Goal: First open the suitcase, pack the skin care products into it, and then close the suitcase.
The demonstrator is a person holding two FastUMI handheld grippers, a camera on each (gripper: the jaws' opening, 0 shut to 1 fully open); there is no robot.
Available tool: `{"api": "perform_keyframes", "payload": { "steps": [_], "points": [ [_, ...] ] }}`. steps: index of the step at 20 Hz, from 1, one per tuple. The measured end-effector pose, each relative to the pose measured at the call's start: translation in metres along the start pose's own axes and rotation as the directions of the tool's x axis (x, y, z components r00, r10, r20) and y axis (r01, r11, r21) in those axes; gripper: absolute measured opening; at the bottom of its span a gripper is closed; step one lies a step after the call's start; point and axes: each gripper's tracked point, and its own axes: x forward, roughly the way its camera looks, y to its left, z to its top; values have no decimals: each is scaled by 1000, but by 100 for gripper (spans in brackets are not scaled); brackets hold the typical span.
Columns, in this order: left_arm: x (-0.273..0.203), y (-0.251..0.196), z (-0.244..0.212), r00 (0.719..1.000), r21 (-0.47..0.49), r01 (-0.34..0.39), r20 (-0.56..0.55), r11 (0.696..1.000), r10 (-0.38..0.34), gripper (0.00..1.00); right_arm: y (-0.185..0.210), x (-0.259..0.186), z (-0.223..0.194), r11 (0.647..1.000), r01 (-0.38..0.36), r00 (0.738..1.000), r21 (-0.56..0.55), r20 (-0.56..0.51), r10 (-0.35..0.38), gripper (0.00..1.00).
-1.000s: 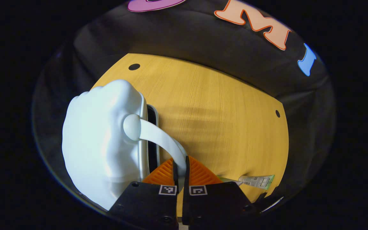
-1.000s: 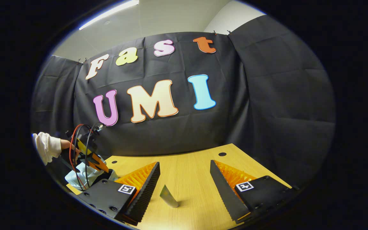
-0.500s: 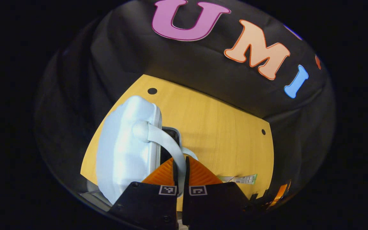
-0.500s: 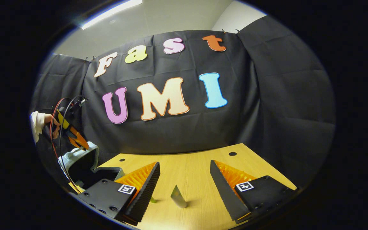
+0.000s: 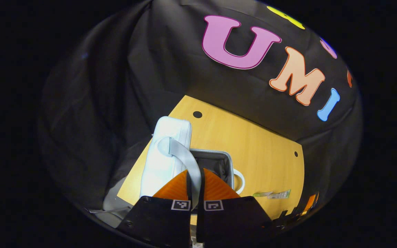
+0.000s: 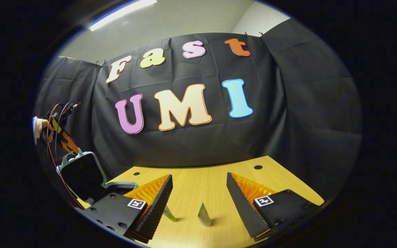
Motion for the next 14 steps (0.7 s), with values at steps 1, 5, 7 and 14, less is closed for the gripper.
{"api": "perform_keyframes", "payload": {
  "steps": [1, 5, 7, 14],
  "points": [
    [0, 8, 1, 1000, 9, -13, 1, 1000, 13, 0, 4, 0, 1, 1000, 2, 1000, 0, 2, -2, 98],
    [-1, 45, 7, 995, 45, -94, 19, 995, 93, 0, 13, 1, 2, 1000, 24, 1000, -9, 11, -24, 98],
    [-2, 64, 7, 993, 46, -119, 27, 992, 118, 0, 19, -1, 1, 999, 32, 999, -4, 13, -32, 98],
    [11, 123, 2, 983, 44, -180, 32, 983, 178, 0, 40, 0, 6, 997, 67, 997, -23, 31, -67, 98]
  ]
}}
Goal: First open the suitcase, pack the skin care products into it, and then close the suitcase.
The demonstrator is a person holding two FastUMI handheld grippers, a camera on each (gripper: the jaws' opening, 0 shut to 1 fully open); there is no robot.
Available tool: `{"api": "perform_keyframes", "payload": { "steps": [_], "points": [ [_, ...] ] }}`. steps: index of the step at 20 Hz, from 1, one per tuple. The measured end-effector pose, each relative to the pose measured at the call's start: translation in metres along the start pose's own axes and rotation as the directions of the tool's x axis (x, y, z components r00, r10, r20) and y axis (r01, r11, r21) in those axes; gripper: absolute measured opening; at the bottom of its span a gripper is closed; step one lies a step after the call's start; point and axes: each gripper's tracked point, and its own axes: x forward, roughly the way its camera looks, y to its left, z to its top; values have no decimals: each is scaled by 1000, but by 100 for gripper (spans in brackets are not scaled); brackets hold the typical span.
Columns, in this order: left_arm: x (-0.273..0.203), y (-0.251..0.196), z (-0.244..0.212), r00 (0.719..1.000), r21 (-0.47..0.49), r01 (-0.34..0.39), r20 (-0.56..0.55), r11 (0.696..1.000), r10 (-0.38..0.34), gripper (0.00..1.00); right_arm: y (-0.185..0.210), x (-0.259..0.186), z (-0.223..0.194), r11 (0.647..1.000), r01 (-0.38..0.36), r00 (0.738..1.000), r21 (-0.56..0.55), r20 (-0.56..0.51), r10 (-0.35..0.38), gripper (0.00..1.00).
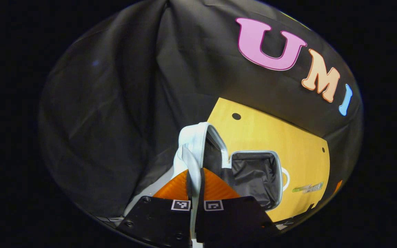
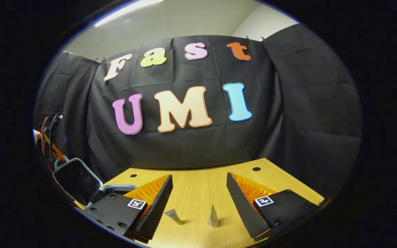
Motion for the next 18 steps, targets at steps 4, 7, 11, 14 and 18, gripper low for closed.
{"api": "perform_keyframes", "payload": {
  "steps": [4, 7, 11, 14, 18],
  "points": [
    [32, 42, -23, 998, 8, -52, -25, 999, 53, 0, 15, -1, -4, 1000, 20, 1000, 9, 8, -20, 98],
    [56, 55, -48, 998, -40, -34, -57, 999, 32, 0, 27, -7, -7, 999, 36, 999, 2, 10, -36, 98],
    [86, 69, -89, 994, -117, 7, -108, 993, -20, 0, 36, -14, -13, 998, 61, 998, -12, 7, -61, 98],
    [106, 67, -116, 990, -143, 43, -129, 989, -62, 0, 33, -23, -17, 996, 90, 996, 2, -7, -90, 98],
    [125, 71, -147, 984, -223, 46, -159, 974, -83, 0, 29, -34, -17, 992, 126, 992, 3, -11, -126, 98]
  ]
}}
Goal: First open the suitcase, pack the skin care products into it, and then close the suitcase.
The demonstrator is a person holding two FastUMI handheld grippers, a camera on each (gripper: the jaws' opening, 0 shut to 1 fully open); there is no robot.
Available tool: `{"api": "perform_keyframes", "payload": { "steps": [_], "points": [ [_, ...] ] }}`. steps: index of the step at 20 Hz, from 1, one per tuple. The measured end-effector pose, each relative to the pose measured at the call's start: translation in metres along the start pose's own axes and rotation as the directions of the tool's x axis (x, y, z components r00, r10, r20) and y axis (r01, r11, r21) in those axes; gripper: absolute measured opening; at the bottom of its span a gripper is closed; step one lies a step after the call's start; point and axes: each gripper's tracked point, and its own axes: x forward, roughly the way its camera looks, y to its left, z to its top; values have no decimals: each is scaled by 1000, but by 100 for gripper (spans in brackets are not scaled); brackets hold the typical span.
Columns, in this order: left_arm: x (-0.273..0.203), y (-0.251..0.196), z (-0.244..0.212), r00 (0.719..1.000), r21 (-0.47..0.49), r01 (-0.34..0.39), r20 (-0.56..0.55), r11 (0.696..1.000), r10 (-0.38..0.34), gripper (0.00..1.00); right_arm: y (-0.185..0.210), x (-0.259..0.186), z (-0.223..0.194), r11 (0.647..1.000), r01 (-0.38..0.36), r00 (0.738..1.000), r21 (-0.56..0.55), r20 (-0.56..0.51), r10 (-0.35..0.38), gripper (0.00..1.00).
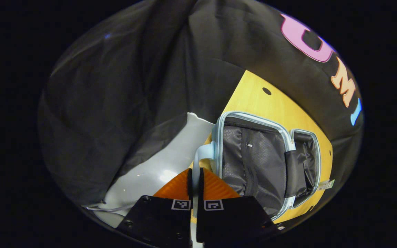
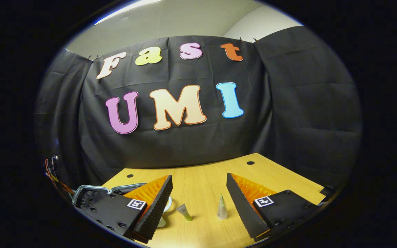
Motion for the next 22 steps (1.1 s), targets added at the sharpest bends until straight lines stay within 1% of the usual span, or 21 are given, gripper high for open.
{"api": "perform_keyframes", "payload": {
  "steps": [1, 2, 4, 5, 6, 8, 9, 10, 12, 14, 15, 16, 17, 18, 19, 20, 22],
  "points": [
    [3, 3, -7, 1000, -12, 5, -12, 1000, -5, 0, 0, -1, -1, 1000, 5, 1000, -6, -3, -5, 94],
    [6, 8, -8, 1000, -7, -3, -8, 1000, 3, 0, 0, -2, -2, 1000, 8, 1000, -10, -7, -8, 94],
    [7, 6, -5, 1000, 7, 9, 11, 1000, -9, 0, 0, -4, -2, 1000, 12, 1000, -7, -11, -12, 98],
    [10, 10, -8, 1000, 16, 2, 12, 1000, -2, 0, 0, -5, -2, 1000, 13, 1000, -4, -12, -13, 98],
    [11, 13, -10, 1000, 28, -20, 6, 999, 20, 5, 0, -5, -1, 1000, 13, 1000, -2, -8, -13, 98],
    [12, 21, -13, 998, 37, -56, -6, 998, 56, 8, -2, -5, 3, 1000, 19, 1000, -11, 1, -19, 98],
    [13, 20, -15, 998, 27, -59, -10, 998, 59, 11, -6, -5, 3, 1000, 23, 1000, -16, 4, -23, 98],
    [11, 23, -18, 997, 16, -76, -13, 997, 77, 17, -9, -4, 3, 1000, 27, 1000, -16, 3, -27, 98],
    [5, 26, -18, 995, 12, -103, -5, 995, 103, 41, -15, -3, 3, 999, 32, 999, -2, 1, -32, 98],
    [-9, 29, -13, 990, 27, -142, 21, 990, 141, 63, -22, -2, 3, 999, 34, 999, 6, -2, -34, 98],
    [-17, 28, -9, 987, 36, -157, 36, 987, 155, 78, -25, 0, 1, 999, 34, 999, 6, -4, -34, 98],
    [-26, 25, -5, 984, 45, -170, 58, 984, 167, 81, -28, 1, 1, 999, 32, 999, 3, -6, -32, 98],
    [-36, 21, -2, 981, 54, -180, 79, 982, 175, 87, -31, 2, 0, 1000, 30, 1000, 1, -9, -30, 98],
    [-46, 14, 1, 978, 62, -191, 96, 980, 185, 90, -35, 4, 0, 1000, 26, 1000, 0, -12, -26, 94],
    [-56, 6, 3, 975, 69, -196, 117, 978, 188, 94, -38, 5, -1, 1000, 18, 1000, 0, -14, -18, 98],
    [-66, -5, 5, 974, 74, -195, 135, 978, 184, 94, -41, 7, -2, 1000, 11, 1000, -1, -16, -11, 98],
    [-88, -35, 1, 975, 95, -171, 158, 981, 155, 94, -51, 10, -3, 1000, -3, 1000, -5, -26, 3, 98]
  ]
}}
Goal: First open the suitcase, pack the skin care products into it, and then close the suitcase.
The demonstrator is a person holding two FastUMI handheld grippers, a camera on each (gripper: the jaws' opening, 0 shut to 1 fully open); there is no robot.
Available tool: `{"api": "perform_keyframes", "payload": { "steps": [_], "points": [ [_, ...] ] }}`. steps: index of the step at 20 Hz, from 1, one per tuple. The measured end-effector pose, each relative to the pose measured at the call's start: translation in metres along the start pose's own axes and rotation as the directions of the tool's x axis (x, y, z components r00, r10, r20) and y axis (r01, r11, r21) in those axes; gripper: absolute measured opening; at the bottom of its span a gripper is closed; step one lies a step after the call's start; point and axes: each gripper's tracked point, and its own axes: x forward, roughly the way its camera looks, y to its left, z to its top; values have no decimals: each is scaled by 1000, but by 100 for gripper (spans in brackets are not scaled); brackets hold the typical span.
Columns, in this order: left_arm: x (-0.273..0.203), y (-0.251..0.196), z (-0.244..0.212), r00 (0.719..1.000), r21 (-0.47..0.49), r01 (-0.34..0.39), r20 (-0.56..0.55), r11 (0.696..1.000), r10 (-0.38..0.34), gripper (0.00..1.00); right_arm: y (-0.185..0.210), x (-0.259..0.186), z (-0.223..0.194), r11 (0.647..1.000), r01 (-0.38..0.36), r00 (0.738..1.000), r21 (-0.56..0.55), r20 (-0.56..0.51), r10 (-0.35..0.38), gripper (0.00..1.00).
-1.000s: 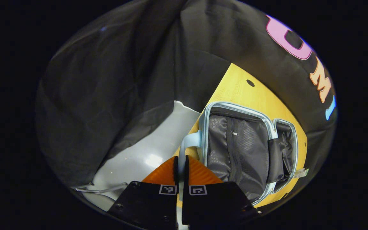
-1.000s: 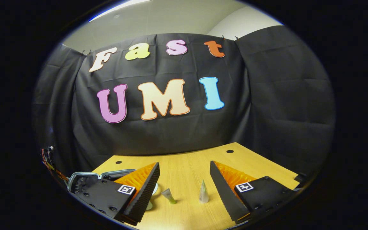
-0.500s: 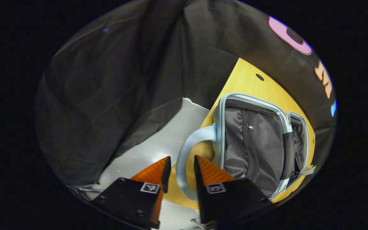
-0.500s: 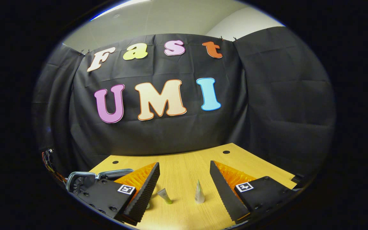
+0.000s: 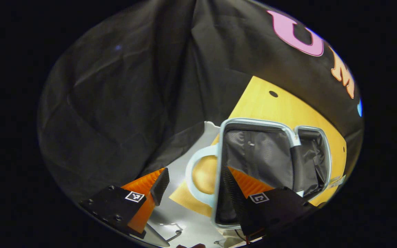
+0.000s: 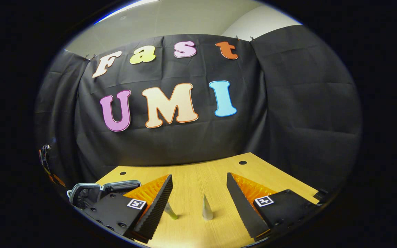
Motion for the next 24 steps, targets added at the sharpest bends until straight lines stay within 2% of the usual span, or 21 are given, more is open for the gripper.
{"api": "perform_keyframes", "payload": {
  "steps": [3, 7, 8, 9, 12, 15, 19, 24],
  "points": [
    [-33, -59, -5, 998, 18, 60, 25, 998, -60, 94, -18, 5, -3, 1000, -27, 999, 6, -21, 27, 98],
    [-66, -153, -36, 985, 35, 169, 17, 985, -170, 94, -48, 10, -4, 998, -55, 997, -7, -51, 54, 98],
    [-78, -175, -43, 981, 49, 193, 12, 980, -194, 98, -56, 12, -3, 998, -58, 997, -7, -56, 57, 98],
    [-85, -200, -51, 974, 63, 225, 8, 972, -225, 94, -63, 13, -3, 998, -64, 996, -3, -61, 64, 98],
    [-97, -268, -85, 944, 71, 329, -19, 942, -329, 94, -82, 17, -9, 996, -84, 993, 8, -86, 85, 98],
    [-105, -324, -124, 914, 85, 406, -66, 910, -401, 94, -96, 22, -20, 993, -116, 987, 2, -111, 116, 98],
    [-107, -390, -159, 879, 114, 477, -77, 871, -471, 94, -103, 28, -49, 984, -179, 968, 16, -174, 179, 98],
    [-106, -453, -188, 844, 163, 536, -66, 828, -533, 94, -95, 33, -88, 956, -293, 924, -6, -259, 282, 98]
  ]
}}
